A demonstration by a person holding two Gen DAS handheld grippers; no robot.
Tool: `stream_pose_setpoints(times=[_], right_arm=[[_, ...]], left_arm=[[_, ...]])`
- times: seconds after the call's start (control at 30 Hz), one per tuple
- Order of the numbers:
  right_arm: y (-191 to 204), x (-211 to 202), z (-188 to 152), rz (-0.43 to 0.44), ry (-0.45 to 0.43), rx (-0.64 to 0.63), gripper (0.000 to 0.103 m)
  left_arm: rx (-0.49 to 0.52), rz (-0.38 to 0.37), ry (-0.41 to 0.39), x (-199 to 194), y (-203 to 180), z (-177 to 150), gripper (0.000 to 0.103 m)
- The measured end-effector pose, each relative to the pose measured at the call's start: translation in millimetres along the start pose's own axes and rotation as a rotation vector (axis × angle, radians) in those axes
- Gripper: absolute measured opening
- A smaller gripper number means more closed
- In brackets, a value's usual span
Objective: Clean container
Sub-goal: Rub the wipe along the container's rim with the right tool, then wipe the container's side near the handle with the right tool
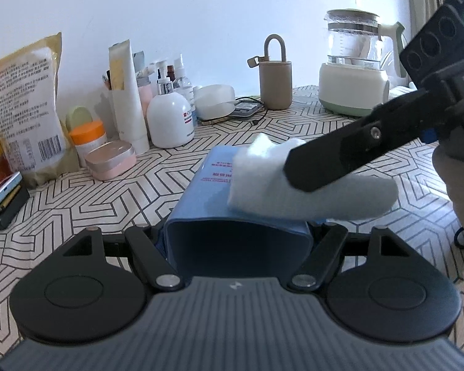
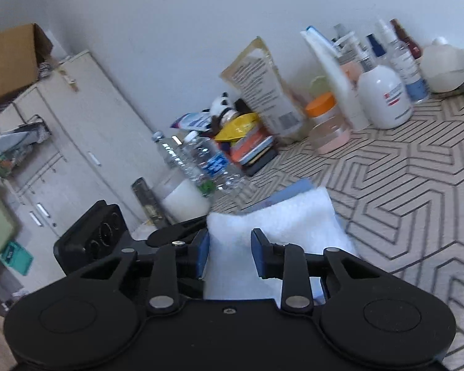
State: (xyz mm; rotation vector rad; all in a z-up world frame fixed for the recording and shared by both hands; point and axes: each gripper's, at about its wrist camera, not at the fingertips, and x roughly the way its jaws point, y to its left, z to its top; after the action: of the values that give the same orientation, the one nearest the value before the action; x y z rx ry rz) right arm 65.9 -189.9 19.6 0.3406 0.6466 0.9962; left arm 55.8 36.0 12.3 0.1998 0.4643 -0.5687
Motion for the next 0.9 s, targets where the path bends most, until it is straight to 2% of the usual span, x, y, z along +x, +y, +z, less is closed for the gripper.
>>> stream_pose_setpoints(times=[0.13, 0.17, 0.23, 0.47, 0.57, 0.7, 0.9], right_arm=[[10.0, 5.8, -1.8, 0.017, 0.022, -0.046, 0.035], [11.8, 6.2, -2.0, 0.005, 0.023, -0.061, 0.029], [12.7, 5.0, -1.7, -0.025, 0.017, -0.077, 0.028], [-6.9, -13.0, 3.6, -0.118, -0.035, -0.013, 0.028], [-11.6, -14.9, 4.9, -0.136, -0.046, 0.003, 0.028], [-8.9, -12.1, 4.0, -0.130, -0.036, -0.013, 0.028], [-6.5, -4.1, 3.1, -0.056, -0.017, -0.004, 0.028]], left_arm=[[-0.006, -0.004, 0.000, -0.4, 1.8, 0.0, 0.074], [-0.007, -0.004, 0.001, -0.4, 2.0, 0.0, 0.074], [-0.007, -0.004, 0.001, -0.2, 2.8, 0.5, 0.074], [0.026, 0.013, -0.005, -2.1, -2.4, -0.3, 0.074], [-0.005, -0.005, 0.000, -1.3, 3.5, -0.3, 0.074], [-0.017, -0.011, 0.002, -0.6, 5.2, -0.2, 0.074], [-0.027, -0.014, 0.007, 0.8, 6.7, 0.0, 0.074]])
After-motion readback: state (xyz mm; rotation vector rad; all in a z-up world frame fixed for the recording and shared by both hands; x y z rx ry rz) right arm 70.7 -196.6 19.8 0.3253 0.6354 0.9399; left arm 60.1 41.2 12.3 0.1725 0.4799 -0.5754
